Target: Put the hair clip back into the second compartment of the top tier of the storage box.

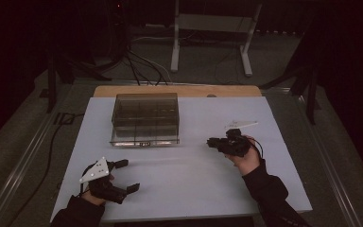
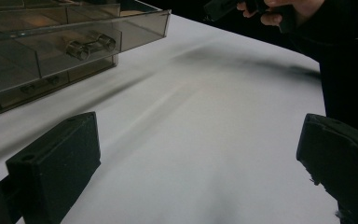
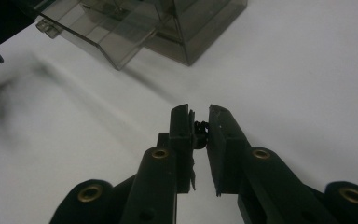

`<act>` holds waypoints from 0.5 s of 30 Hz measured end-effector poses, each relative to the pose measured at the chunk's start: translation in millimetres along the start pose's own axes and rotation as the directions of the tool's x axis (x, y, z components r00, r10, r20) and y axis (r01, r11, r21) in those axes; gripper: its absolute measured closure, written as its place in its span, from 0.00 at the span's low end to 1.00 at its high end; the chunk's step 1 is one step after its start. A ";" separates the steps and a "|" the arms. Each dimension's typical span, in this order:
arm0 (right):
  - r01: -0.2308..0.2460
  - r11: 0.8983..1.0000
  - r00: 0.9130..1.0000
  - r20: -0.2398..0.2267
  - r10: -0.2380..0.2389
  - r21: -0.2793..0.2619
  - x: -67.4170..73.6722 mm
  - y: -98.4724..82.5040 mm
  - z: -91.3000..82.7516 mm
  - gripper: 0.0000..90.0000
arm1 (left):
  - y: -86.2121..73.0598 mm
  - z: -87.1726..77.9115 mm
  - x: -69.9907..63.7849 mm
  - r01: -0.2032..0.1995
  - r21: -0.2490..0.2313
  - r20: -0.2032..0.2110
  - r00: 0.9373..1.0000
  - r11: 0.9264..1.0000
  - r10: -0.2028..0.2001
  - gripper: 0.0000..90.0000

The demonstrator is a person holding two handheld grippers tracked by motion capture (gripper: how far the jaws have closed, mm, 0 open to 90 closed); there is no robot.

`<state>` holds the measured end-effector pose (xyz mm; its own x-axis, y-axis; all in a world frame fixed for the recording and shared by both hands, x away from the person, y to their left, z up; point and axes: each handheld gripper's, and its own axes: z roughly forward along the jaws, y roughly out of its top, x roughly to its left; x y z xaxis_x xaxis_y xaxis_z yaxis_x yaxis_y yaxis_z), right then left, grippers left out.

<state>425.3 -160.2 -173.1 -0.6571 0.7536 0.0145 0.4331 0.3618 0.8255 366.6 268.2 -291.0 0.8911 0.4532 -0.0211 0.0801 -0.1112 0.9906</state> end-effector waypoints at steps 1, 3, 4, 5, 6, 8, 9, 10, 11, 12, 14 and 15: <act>0.003 1.000 1.000 -0.002 -0.003 0.000 0.6 1.4 0.1 0.90 | 0.1 0.0 0.0 0.000 0.001 0.000 1.000 1.000 0.000 0.01; 0.009 1.000 1.000 -0.007 -0.009 -0.003 2.5 4.2 0.8 0.90 | 0.2 0.0 -0.1 0.000 0.000 0.000 1.000 1.000 0.000 0.01; 0.011 1.000 1.000 -0.010 -0.011 -0.003 3.6 5.8 1.2 0.90 | 0.1 0.1 0.0 0.000 0.000 0.001 1.000 1.000 0.000 0.01; 0.014 1.000 1.000 -0.010 -0.014 -0.002 4.6 7.3 1.6 0.90 | 0.1 0.3 0.0 0.001 0.000 0.002 1.000 1.000 -0.001 0.01; 0.016 1.000 1.000 -0.013 -0.016 -0.001 5.8 8.9 2.2 0.90 | 0.1 0.3 -0.2 -0.001 0.001 0.001 1.000 1.000 0.001 0.01; 0.021 1.000 1.000 -0.017 -0.021 -0.005 7.6 12.0 3.4 0.90 | 0.2 0.2 -0.4 -0.001 0.002 0.002 1.000 1.000 0.001 0.01; 0.021 1.000 1.000 -0.020 -0.021 -0.005 8.8 13.6 3.9 0.90 | 0.2 0.1 -0.5 -0.001 0.002 0.002 1.000 1.000 0.001 0.01; 0.024 1.000 0.999 -0.021 -0.024 -0.007 9.8 15.2 4.5 0.90 | 0.2 0.0 -0.6 -0.001 0.002 0.002 1.000 1.000 0.001 0.01; 0.025 1.000 0.999 -0.024 -0.026 -0.008 10.8 16.8 5.1 0.90 | 0.2 0.0 -0.6 -0.001 0.001 0.002 1.000 1.000 0.001 0.01; 0.030 0.999 0.999 -0.027 -0.031 -0.009 11.7 18.2 5.8 0.90 | 0.1 0.0 -0.4 0.001 0.000 0.002 1.000 1.000 -0.001 0.01; 0.034 0.999 0.999 -0.031 -0.034 -0.010 13.8 20.9 7.4 0.90 | 0.1 -0.1 -0.2 0.001 0.000 0.002 1.000 1.000 -0.001 0.01; 0.034 0.999 0.999 -0.032 -0.034 -0.010 15.0 22.1 8.3 0.90 | 0.0 -0.1 -0.1 0.001 -0.001 0.002 1.000 1.000 -0.001 0.01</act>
<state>430.1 -136.4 -159.4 -0.6911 0.7227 0.0041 0.4041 0.3817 0.8313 366.5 268.2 -290.9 0.8919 0.4516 -0.0228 0.0808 -0.1096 0.9907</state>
